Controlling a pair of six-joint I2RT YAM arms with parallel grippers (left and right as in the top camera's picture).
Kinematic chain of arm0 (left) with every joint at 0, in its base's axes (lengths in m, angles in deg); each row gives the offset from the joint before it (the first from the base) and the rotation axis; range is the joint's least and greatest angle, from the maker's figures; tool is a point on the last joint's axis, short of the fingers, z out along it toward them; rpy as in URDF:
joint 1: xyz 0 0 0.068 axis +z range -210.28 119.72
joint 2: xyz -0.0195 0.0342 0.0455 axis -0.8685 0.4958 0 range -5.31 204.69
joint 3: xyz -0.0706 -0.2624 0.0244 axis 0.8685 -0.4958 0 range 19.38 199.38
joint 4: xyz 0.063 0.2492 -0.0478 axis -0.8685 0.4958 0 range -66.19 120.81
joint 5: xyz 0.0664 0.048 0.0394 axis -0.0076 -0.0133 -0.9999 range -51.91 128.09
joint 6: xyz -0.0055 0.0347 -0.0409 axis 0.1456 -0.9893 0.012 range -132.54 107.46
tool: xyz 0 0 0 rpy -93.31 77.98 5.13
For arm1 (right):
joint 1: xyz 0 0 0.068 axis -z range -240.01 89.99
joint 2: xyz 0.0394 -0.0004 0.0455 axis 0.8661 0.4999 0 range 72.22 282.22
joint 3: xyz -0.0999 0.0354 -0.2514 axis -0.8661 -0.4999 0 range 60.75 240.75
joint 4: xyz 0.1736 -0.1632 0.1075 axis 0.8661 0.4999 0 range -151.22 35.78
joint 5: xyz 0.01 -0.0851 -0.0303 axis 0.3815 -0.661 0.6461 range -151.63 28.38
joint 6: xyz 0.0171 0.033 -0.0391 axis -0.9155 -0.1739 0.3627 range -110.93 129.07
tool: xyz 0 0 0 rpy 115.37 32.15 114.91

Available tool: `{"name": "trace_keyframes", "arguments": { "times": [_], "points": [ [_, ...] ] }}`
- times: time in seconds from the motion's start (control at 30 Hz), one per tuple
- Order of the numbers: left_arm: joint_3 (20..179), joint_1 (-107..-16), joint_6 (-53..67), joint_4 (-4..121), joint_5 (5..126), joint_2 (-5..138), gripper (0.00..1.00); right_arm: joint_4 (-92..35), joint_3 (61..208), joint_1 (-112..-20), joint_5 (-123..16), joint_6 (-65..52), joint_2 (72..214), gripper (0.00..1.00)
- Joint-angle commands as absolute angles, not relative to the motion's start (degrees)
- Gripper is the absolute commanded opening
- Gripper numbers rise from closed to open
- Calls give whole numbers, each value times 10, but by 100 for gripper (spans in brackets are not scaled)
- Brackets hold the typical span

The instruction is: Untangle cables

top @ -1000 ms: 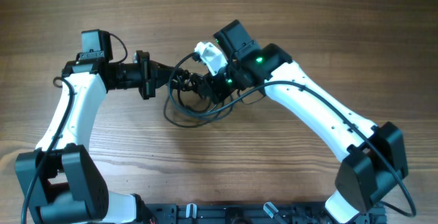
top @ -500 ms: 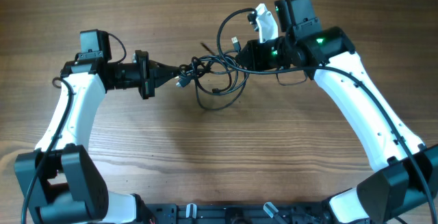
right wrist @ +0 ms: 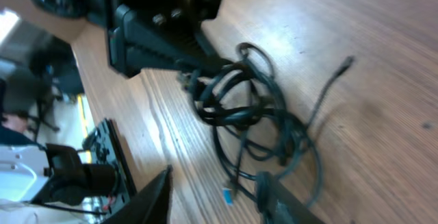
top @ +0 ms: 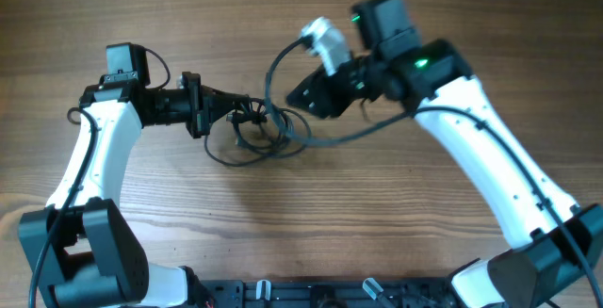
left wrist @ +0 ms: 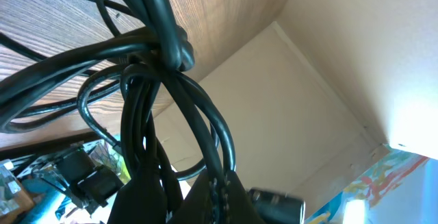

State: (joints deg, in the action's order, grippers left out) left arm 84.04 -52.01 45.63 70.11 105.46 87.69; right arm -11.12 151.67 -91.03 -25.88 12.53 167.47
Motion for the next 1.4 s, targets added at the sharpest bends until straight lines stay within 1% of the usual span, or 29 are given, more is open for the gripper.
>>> {"name": "trace_keyframes", "arguments": {
  "times": [0.0,0.03,0.1,0.23,0.47,0.6,1.07,1.2,1.27,1.37],
  "points": [
    [848,-518,450,702,1071,865,4,-117,1523,-950,-333,115,1675,35],
    [848,-518,450,702,1071,865,4,-116,1519,-955,-338,115,1682,32],
    [848,-518,450,702,1071,865,4,-110,1511,-956,-334,117,1700,30],
    [848,-518,450,704,1071,865,4,-120,1492,-961,-321,136,1719,29],
    [848,-518,449,704,1071,865,4,-167,1471,-966,-317,121,1765,29],
    [848,-518,449,704,1071,865,4,-186,1464,-975,-316,132,1779,29],
    [848,-518,450,704,1071,865,4,-279,1453,-975,-280,134,1794,29],
    [848,-518,450,704,1073,865,4,-292,1453,-975,-245,134,1808,29],
    [848,-518,450,704,1073,865,4,-310,1453,-975,-242,126,1818,29],
    [848,-518,450,704,1077,865,4,-351,1453,-975,-242,78,1834,29]
  ]
}}
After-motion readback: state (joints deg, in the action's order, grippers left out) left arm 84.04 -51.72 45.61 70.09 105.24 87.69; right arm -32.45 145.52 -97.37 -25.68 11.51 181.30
